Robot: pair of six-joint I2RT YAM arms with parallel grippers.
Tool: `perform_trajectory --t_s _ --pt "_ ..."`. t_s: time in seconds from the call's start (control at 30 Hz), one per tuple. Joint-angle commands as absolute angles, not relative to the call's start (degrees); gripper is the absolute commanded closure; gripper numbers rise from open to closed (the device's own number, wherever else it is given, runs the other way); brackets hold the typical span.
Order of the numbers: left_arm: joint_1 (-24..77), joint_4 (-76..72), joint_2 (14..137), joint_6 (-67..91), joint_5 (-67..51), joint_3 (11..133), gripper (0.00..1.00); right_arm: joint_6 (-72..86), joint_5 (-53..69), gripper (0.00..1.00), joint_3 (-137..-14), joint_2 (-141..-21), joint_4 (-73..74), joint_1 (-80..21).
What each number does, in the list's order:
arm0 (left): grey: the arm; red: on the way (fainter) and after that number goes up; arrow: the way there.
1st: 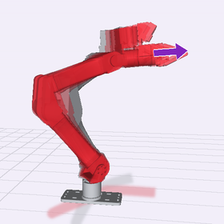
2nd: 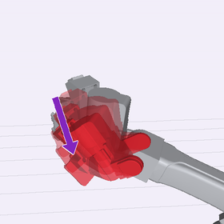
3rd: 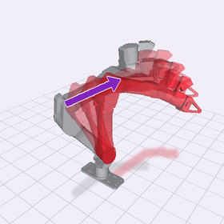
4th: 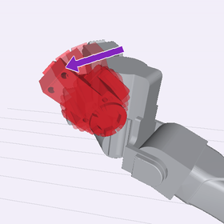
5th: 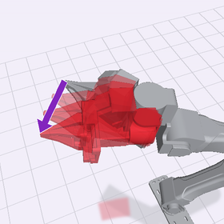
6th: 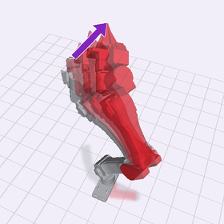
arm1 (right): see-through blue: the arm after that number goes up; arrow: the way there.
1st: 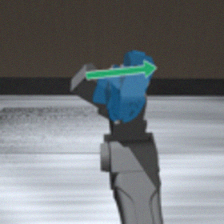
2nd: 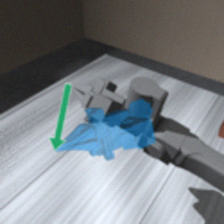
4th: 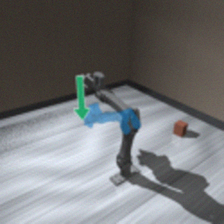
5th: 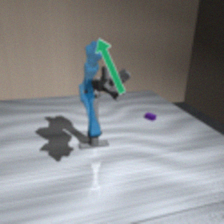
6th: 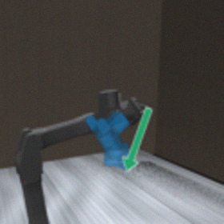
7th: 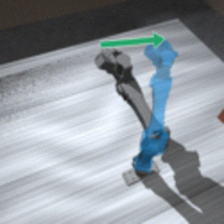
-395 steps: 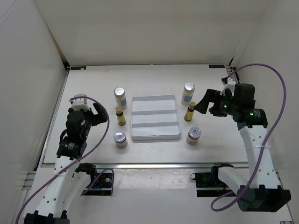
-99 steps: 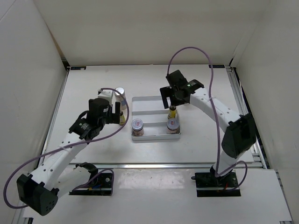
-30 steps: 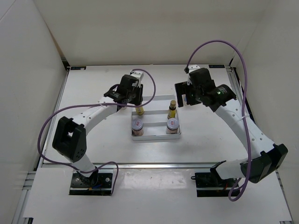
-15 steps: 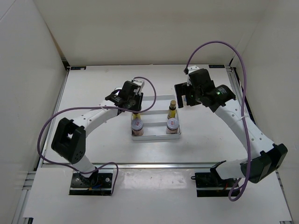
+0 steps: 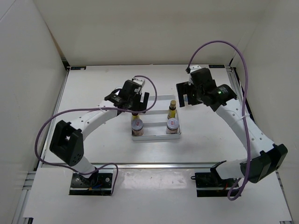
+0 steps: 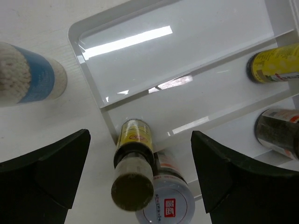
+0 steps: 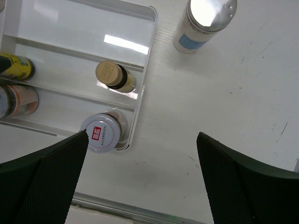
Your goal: Organize the condiment bottles
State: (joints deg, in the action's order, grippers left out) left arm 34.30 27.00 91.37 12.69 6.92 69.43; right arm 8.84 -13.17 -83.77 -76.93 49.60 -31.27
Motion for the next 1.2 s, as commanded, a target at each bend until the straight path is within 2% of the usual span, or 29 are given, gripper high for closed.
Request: perform_trajectory --t_s 0.0,0.17,0.3,0.53,0.67,0.77,0.8,0.87,1.03,1.17 --pt "34.63 29.86 83.08 11.08 10.54 75.48 0.0 8.53 -14.24 0.0 -86.73 -76.55 48.96 -28.49" --pt "34.63 33.13 76.57 4.14 20.02 79.98 0.0 10.01 -6.97 0.0 -94.2 -84.08 50.53 -20.32" --pt "32.7 33.13 68.84 0.45 29.41 75.07 0.0 11.25 -2.65 0.0 -99.48 -90.16 50.54 -17.31" --pt "26.98 24.8 50.65 0.44 33.65 55.66 0.0 10.02 -4.3 0.0 -104.85 -98.78 48.43 -16.26" --pt "26.98 16.28 40.89 -1.3 44.1 42.06 0.0 9.49 -4.31 0.0 -107.39 -102.65 48.43 -15.03" --pt "26.98 8.22 32.47 -5.16 45.52 34.93 0.0 9.49 -3.17 0.0 -108.63 -105.46 48.43 -13.54" --pt "26.98 5.22 30.6 -7.62 45.53 32.72 0.04 9.49 -3.16 0.0 -109.15 -106.86 48.43 -12.93" --pt "26.98 -1.11 26.05 -11.06 43.34 29.37 0.05 9.49 -2.64 0.0 -109.16 -108.19 48.43 -12.92" --pt "26.98 -1.41 23.99 -10.82 42.8 28.47 0.03 9.49 -1.24 0.0 -110.21 -112.58 48.43 -12.39" --pt "26.98 0.0 29.78 -9.4 44.74 30.67 0.0 10.2 -1.23 0.0 -110.74 -115.13 47.91 -12.39"
